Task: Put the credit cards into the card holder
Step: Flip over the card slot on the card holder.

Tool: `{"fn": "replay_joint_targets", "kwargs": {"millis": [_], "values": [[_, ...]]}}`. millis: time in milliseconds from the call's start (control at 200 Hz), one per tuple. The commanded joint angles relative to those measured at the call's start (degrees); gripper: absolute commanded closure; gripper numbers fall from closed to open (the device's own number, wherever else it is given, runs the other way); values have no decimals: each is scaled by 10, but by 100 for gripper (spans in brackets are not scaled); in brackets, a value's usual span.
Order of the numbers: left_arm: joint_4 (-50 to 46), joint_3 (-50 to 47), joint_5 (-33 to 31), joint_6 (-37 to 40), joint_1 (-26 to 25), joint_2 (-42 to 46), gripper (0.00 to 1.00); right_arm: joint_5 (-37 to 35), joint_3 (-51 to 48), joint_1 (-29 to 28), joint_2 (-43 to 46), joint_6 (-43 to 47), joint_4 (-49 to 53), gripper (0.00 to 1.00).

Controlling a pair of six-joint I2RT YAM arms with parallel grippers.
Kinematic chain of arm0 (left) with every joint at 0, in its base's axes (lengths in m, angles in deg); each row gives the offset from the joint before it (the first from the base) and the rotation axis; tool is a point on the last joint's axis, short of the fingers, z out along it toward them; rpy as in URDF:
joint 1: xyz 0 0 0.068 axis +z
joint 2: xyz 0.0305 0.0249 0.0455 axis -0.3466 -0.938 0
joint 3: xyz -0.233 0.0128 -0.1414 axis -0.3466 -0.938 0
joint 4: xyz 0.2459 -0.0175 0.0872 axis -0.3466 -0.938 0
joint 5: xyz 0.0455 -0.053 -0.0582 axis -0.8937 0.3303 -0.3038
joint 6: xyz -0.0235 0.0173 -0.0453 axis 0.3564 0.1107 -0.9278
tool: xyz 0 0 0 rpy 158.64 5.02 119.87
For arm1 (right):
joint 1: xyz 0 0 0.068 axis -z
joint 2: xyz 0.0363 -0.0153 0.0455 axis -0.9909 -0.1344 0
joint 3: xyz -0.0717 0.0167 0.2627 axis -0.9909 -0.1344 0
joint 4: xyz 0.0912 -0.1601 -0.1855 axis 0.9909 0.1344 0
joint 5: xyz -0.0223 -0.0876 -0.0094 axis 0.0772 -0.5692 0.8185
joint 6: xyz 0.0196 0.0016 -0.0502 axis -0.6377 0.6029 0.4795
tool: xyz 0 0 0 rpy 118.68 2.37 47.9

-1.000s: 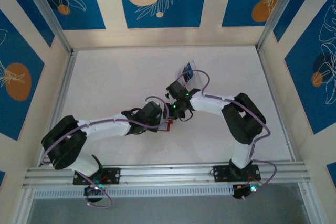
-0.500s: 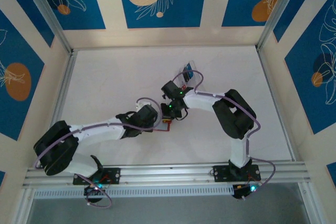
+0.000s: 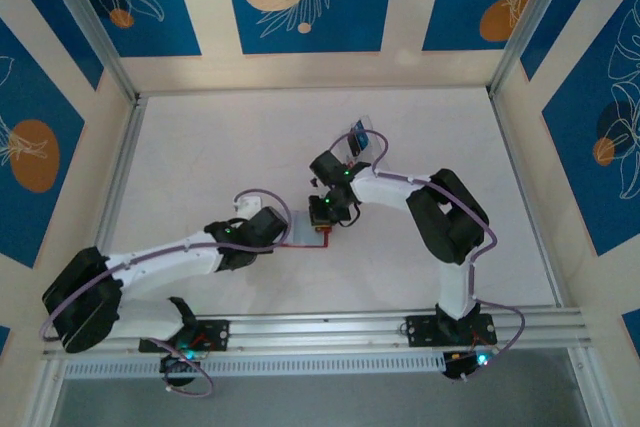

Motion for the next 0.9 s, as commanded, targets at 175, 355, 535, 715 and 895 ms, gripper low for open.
{"fn": "replay_joint_targets", "kwargs": {"millis": [175,355,535,715,895], "values": [[69,80,152,102,43,-68,67,-47,33,18,-19,98,76,100],[101,138,232,136,67,-150,71,-43,16,18,7,99,77,100],[120,150,274,148,90,-207,74,-48,14,20,11,103,82,100],[121,138,268,152,100,-229,76,-46,16,25,10,105,83,100],[124,110,250,145,112,-239,80,-48,19,26,12,115,84,100]]}}
